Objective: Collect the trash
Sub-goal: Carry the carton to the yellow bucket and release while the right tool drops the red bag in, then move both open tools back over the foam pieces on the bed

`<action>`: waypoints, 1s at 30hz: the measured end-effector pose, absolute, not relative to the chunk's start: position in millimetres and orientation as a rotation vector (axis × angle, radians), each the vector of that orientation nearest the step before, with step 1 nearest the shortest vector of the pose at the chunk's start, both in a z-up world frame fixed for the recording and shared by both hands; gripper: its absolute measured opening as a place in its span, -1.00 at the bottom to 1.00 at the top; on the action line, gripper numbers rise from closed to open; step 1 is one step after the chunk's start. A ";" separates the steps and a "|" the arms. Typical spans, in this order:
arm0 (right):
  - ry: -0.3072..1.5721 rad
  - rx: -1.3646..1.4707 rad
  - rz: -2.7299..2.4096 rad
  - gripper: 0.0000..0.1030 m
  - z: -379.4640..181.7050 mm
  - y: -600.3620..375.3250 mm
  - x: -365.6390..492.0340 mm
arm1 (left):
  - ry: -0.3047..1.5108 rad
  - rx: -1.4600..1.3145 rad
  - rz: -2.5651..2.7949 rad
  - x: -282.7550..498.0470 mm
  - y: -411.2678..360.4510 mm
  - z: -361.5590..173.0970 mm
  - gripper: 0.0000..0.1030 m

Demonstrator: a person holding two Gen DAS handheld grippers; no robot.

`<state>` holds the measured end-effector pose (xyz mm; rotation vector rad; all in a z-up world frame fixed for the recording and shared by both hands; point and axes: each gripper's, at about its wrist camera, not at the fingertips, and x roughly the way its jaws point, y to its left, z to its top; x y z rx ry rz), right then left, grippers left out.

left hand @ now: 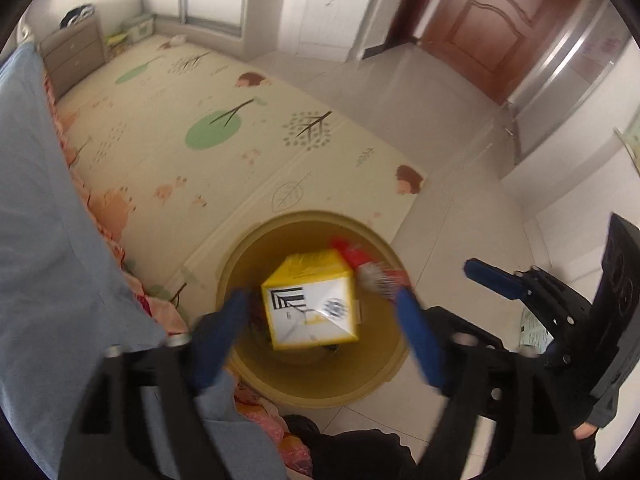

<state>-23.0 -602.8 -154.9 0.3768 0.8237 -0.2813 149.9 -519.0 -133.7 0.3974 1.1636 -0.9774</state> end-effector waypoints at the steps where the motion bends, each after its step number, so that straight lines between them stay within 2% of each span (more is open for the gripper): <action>1: 0.828 0.386 -0.277 0.18 -157.7 -602.5 -23.6 | 1.174 0.396 -0.968 151.8 -519.7 -135.6 0.71; 10: 0.818 0.435 -0.295 0.19 -166.8 -607.0 -31.9 | 1.143 0.371 -0.963 156.8 -512.9 -134.6 0.77; 16: 0.748 0.420 -0.334 0.39 -145.9 -600.4 -39.7 | 1.006 0.271 -1.006 151.0 -493.5 -107.1 0.78; 18: 0.709 0.414 -0.328 0.49 -132.6 -594.2 -41.0 | 0.947 0.247 -0.981 146.8 -480.9 -91.3 0.84; 20: 0.654 0.402 -0.304 0.51 -116.1 -583.9 -41.4 | 0.885 0.224 -0.973 141.2 -463.4 -72.7 0.85; 26: 0.443 0.299 -0.216 0.83 -55.7 -525.8 -33.5 | 0.699 0.195 -0.859 132.8 -375.0 -19.8 0.93; 30: 0.399 0.242 -0.075 0.84 -26.3 -472.3 -7.2 | 0.655 0.154 -0.682 143.6 -296.5 1.7 0.93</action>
